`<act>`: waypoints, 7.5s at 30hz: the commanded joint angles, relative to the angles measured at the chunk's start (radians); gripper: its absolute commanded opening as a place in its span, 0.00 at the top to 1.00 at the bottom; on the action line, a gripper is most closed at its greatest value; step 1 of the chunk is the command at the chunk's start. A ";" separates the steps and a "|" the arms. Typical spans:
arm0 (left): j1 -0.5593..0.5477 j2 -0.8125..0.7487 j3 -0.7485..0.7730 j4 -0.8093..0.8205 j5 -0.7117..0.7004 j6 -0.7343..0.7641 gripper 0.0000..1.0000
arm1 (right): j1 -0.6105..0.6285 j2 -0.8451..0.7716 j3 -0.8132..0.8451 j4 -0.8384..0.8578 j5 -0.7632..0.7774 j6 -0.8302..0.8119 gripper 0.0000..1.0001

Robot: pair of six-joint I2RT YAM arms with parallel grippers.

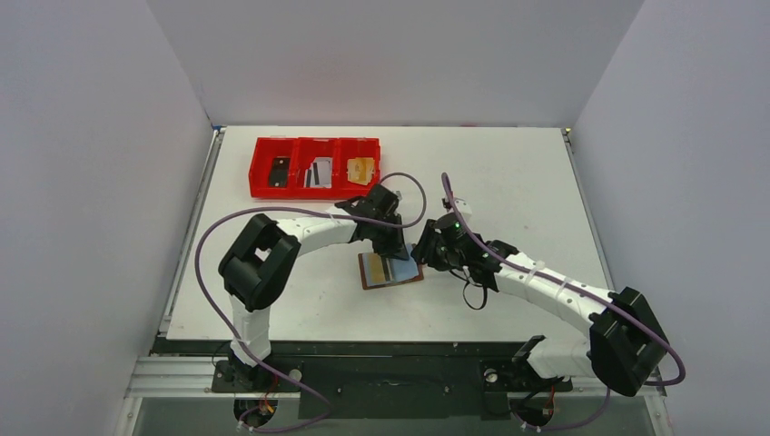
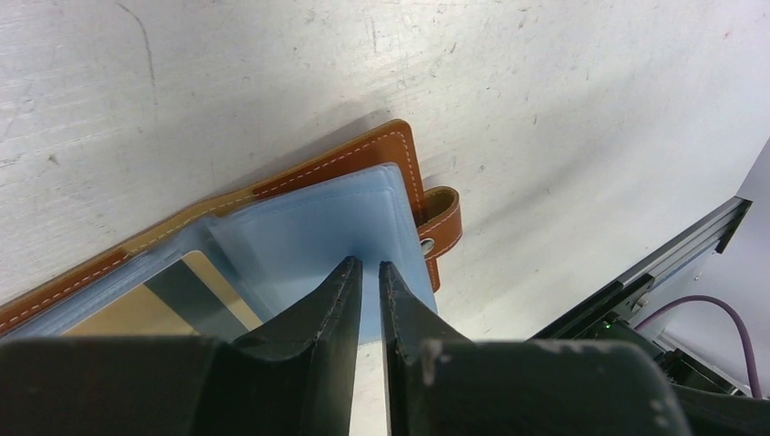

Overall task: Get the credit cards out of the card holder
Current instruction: Remove the credit card from the card holder, then place the credit card in the storage box.

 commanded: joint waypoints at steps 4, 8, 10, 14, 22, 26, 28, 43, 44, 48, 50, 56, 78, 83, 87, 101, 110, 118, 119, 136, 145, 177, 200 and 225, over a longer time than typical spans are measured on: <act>-0.013 0.021 0.075 0.042 0.042 -0.005 0.87 | -0.009 -0.044 0.009 -0.024 0.042 -0.001 0.63; -0.012 0.006 0.089 0.020 0.033 0.005 0.85 | -0.007 -0.045 0.017 -0.030 0.037 -0.009 0.63; -0.010 -0.004 0.090 0.013 0.027 0.007 0.84 | -0.008 -0.041 0.019 -0.032 0.035 -0.012 0.63; -0.006 -0.019 0.087 -0.001 0.013 0.015 0.84 | -0.007 -0.034 0.026 -0.030 0.030 -0.016 0.63; 0.016 -0.075 0.065 -0.013 -0.003 0.026 0.84 | -0.004 -0.015 0.037 -0.021 0.020 -0.018 0.62; 0.040 -0.104 0.057 -0.026 -0.006 0.041 0.84 | -0.003 -0.005 0.044 -0.021 0.016 -0.022 0.62; 0.050 -0.117 0.053 -0.032 -0.007 0.045 0.84 | -0.001 0.001 0.050 -0.021 0.014 -0.023 0.62; 0.147 -0.295 -0.154 -0.085 -0.086 0.060 0.84 | 0.079 0.202 0.192 0.012 -0.090 -0.047 0.60; 0.148 -0.298 -0.172 -0.083 -0.085 0.058 0.84 | 0.080 0.228 0.198 0.019 -0.110 -0.045 0.60; 0.150 -0.305 -0.210 -0.066 -0.077 0.051 0.84 | 0.078 0.293 0.208 0.063 -0.159 -0.037 0.60; 0.151 -0.301 -0.220 -0.057 -0.074 0.048 0.84 | 0.076 0.321 0.207 0.086 -0.180 -0.033 0.60; 0.150 -0.280 -0.241 -0.030 -0.060 0.041 0.85 | 0.061 0.378 0.191 0.141 -0.220 -0.019 0.60; 0.137 -0.205 -0.246 0.005 -0.029 0.024 0.85 | -0.001 0.439 0.069 0.324 -0.267 0.036 0.60; 0.132 -0.195 -0.245 0.000 -0.036 0.022 0.85 | -0.015 0.453 0.049 0.370 -0.295 0.055 0.60; 0.123 -0.180 -0.242 0.002 -0.038 0.022 0.85 | -0.024 0.456 0.032 0.400 -0.311 0.072 0.60; 0.105 -0.146 -0.224 0.004 -0.049 0.013 0.87 | -0.064 0.452 -0.039 0.501 -0.361 0.126 0.63; 0.105 -0.128 -0.220 -0.012 -0.063 0.013 0.89 | -0.107 0.462 -0.111 0.667 -0.453 0.177 0.63; 0.105 -0.118 -0.212 -0.024 -0.073 0.015 0.91 | -0.152 0.479 -0.176 0.786 -0.496 0.237 0.65; 0.104 -0.116 -0.211 -0.027 -0.073 0.015 0.92 | -0.154 0.483 -0.180 0.794 -0.499 0.241 0.66; 0.105 -0.101 -0.196 -0.053 -0.086 0.021 1.00 | -0.210 0.527 -0.246 0.974 -0.549 0.324 0.75; 0.105 -0.097 -0.196 -0.061 -0.090 0.021 1.00 | -0.221 0.537 -0.264 1.018 -0.559 0.341 0.79; 0.145 -0.116 -0.233 -0.096 -0.132 0.047 1.00 | -0.242 0.398 -0.269 0.809 -0.475 0.196 1.00; 0.141 -0.143 -0.196 -0.081 -0.104 0.056 1.00 | -0.279 0.284 -0.252 0.674 -0.472 0.135 1.00; 0.169 -0.269 -0.099 0.032 0.123 0.021 0.59 | -0.285 0.184 -0.141 0.606 -0.544 0.191 1.00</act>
